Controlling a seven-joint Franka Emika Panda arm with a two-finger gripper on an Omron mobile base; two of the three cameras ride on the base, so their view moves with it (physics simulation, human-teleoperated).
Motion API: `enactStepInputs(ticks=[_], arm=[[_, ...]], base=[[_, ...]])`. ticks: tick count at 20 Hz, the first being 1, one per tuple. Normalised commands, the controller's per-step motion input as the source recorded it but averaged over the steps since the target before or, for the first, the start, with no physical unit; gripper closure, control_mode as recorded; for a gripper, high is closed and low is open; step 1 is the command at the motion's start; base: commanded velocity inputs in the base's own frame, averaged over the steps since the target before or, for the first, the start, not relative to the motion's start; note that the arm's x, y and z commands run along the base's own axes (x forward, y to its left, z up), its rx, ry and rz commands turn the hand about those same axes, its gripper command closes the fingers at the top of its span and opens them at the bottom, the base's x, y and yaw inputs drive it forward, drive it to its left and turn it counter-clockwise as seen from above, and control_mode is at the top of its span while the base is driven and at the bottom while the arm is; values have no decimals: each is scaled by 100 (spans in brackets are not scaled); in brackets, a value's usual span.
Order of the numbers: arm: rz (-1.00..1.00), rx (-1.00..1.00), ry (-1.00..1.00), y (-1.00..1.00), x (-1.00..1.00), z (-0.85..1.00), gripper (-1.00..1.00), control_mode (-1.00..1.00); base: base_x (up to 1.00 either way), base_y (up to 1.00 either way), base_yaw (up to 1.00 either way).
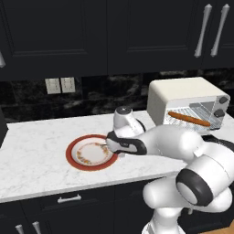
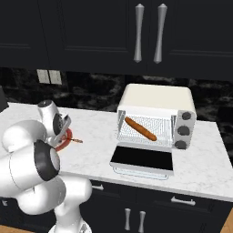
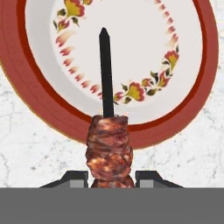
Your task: Pick up the kebab skewer and baguette bread, and place them inside the toaster oven. Close the toaster oven door and start by setting the timer.
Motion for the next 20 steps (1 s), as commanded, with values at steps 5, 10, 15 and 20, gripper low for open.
enactStepInputs(ticks=[5, 10, 15, 20], arm=[[-30, 7, 0, -56, -41, 30, 100, -100], [-30, 4, 5, -61, -25, 31, 100, -100], [-20, 0, 5, -74, -17, 33, 100, -100], [-17, 0, 4, -77, -10, 27, 100, -100]], base=[[0, 0, 0], [0, 0, 0], [0, 0, 0], [0, 0, 0]])
